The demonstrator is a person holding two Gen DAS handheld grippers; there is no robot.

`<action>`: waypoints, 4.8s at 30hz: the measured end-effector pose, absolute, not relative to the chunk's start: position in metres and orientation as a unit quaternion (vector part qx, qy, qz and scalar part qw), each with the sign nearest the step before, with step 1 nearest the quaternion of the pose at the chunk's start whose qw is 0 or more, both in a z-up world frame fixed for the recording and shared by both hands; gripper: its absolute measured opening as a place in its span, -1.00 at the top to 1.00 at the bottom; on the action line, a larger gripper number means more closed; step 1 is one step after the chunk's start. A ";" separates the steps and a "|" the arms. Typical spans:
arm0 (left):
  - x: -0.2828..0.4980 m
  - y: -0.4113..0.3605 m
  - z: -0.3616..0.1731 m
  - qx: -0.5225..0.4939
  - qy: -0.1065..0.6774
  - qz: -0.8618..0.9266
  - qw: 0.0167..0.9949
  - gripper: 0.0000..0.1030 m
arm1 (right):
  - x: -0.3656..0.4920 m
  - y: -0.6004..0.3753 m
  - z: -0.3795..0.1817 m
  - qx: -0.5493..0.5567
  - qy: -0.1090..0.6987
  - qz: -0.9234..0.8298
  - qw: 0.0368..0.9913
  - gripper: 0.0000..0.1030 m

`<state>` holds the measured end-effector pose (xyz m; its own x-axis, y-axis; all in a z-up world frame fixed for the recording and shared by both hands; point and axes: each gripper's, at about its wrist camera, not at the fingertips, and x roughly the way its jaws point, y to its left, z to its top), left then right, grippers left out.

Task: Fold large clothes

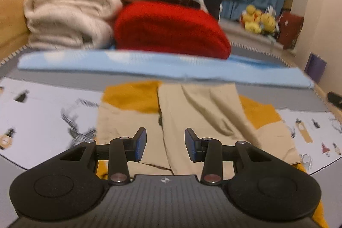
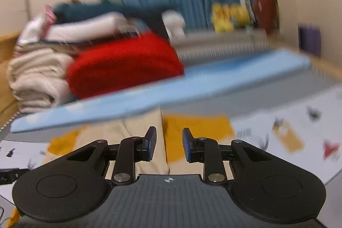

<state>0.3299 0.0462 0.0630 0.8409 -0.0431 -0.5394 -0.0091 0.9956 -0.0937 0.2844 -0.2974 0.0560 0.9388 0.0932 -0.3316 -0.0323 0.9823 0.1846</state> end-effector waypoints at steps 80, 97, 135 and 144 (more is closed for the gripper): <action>0.040 0.185 -0.067 -0.130 0.481 0.137 0.856 0.53 | 0.035 -0.415 -0.126 0.136 0.461 -0.102 0.871 0.66; 0.041 0.179 -0.065 -0.129 0.484 0.134 0.855 0.85 | 0.032 -0.409 -0.124 0.129 0.459 -0.095 0.874 0.85; -0.036 0.178 0.111 -0.178 0.334 -0.030 0.925 0.98 | -0.041 -0.440 0.027 0.240 0.300 -0.004 0.923 1.00; -0.117 0.211 0.188 -0.219 0.327 -0.082 0.916 0.98 | -0.146 -0.463 0.093 0.258 0.241 -0.001 0.936 1.00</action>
